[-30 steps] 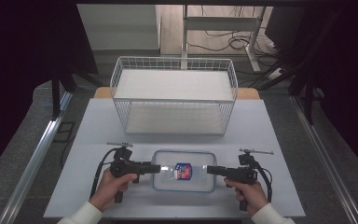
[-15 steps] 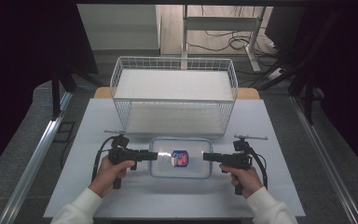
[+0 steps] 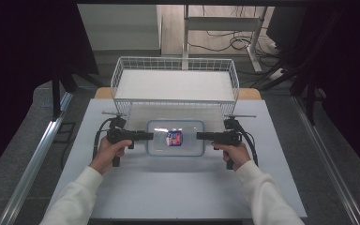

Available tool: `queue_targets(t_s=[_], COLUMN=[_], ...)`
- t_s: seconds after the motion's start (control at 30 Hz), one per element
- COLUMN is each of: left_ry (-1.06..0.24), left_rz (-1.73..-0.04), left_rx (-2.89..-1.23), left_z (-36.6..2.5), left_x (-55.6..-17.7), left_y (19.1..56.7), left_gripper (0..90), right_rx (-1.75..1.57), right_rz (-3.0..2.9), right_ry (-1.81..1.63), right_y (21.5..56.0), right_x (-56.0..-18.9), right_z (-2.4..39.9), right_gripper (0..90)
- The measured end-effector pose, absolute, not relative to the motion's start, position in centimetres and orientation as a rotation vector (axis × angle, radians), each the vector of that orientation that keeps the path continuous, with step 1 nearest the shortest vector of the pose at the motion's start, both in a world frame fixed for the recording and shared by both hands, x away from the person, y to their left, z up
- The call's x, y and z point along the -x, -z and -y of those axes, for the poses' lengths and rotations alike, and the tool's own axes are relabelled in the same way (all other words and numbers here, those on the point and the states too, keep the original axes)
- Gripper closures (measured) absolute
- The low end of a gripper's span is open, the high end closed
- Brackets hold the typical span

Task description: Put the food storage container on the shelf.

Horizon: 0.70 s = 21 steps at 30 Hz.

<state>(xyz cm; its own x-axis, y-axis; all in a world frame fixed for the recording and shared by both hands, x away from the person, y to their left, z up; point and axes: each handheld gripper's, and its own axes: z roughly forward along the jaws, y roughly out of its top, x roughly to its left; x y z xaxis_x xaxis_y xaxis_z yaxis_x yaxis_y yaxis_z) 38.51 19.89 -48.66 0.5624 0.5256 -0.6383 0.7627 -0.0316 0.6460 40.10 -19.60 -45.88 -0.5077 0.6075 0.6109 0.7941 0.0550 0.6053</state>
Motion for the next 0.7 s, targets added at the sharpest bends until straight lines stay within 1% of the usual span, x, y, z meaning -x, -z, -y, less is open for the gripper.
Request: queue_targets(t_s=[0.17,0.33,0.53,0.7], left_ry=[0.268,0.251,0.275,0.274], left_rz=[-1.094,-1.102,-1.118,-1.122], left_rx=[-1.691,-1.689,-1.663,-1.650], left_z=[-19.8,-19.5,-19.4,-19.4], left_x=[-39.6,-40.8,-41.5,-41.6], left_y=[49.4,50.2,51.2,51.4], left_gripper=[51.1,51.1,51.0,50.9], right_rx=[1.442,1.449,1.469,1.490], right_rz=[2.148,2.142,2.131,2.117], right_ry=[1.440,1.451,1.452,1.471], right_y=[46.2,47.3,48.2,48.5], right_x=[-41.7,-43.3,-44.0,-44.2], right_z=[19.5,19.6,19.7,19.7], right_gripper=[50.3,49.8,49.5,48.6])
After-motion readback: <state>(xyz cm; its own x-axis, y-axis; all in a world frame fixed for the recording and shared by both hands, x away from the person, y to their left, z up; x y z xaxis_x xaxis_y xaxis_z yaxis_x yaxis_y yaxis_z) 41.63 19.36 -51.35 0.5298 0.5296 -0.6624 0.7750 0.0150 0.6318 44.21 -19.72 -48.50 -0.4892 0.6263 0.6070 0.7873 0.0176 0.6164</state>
